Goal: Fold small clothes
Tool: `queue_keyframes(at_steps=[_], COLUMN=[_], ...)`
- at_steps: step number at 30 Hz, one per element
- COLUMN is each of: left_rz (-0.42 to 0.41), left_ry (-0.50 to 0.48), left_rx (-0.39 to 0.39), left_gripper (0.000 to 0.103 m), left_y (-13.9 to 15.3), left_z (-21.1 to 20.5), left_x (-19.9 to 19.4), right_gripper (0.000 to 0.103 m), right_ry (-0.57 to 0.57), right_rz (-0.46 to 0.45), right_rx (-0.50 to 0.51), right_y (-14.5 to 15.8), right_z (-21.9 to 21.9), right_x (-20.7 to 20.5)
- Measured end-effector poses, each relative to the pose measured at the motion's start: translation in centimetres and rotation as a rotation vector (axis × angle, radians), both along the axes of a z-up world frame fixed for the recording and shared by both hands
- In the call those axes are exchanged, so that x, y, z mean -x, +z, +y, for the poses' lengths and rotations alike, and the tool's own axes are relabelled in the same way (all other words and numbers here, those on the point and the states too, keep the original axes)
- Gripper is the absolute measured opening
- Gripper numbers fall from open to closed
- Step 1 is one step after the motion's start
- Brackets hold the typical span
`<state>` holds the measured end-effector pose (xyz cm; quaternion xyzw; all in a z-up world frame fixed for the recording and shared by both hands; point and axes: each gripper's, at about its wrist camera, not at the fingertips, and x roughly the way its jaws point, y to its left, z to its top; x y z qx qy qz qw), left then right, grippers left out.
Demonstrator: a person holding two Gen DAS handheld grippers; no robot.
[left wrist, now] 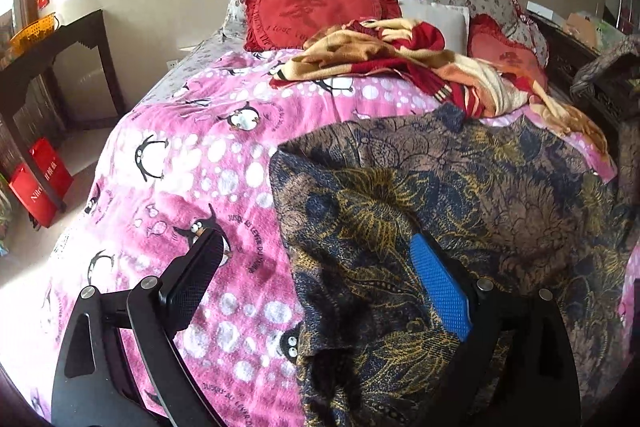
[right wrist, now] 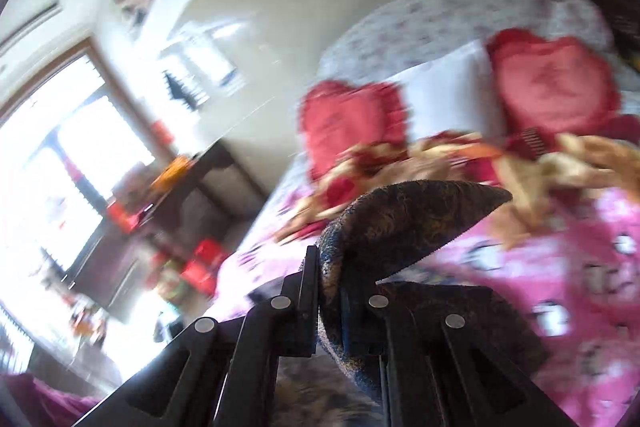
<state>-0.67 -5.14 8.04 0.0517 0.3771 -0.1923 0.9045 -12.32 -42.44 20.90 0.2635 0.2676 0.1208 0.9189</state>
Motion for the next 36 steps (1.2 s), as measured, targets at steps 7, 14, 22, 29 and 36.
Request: queue_keyframes(at_steps=[7, 14, 22, 29, 36], left_rz=[0.03, 0.048, 0.094, 0.021, 0.001], left_ry=[0.006, -0.049, -0.062, -0.041, -0.029], left_rx=[0.046, 0.078, 0.075, 0.039, 0.051], left_gripper=[0.095, 0.095, 0.095, 0.095, 0.095], left_y=[0.4, -0.2, -0.6, 0.9, 1.4], left_z=[1.7, 0.5, -0.3, 3.5, 5.2], left_x=[0.2, 0.3, 0.3, 0.5, 0.0], right_gripper=[0.05, 0.054, 0.065, 0.007, 0.034], right_ry=[0.204, 0.134, 0.088, 0.251, 0.436], right_rz=[0.247, 0.275, 0.275, 0.257, 0.096], right_rx=[0.211, 0.227, 0.163, 0.196, 0.216], right_y=[-8.5, -11.4, -13.9, -13.8, -11.1], right_z=[12.4, 12.2, 14.8, 17.8, 22.8], right_x=[-3.1, -1.6, -9.2, -14.5, -16.7])
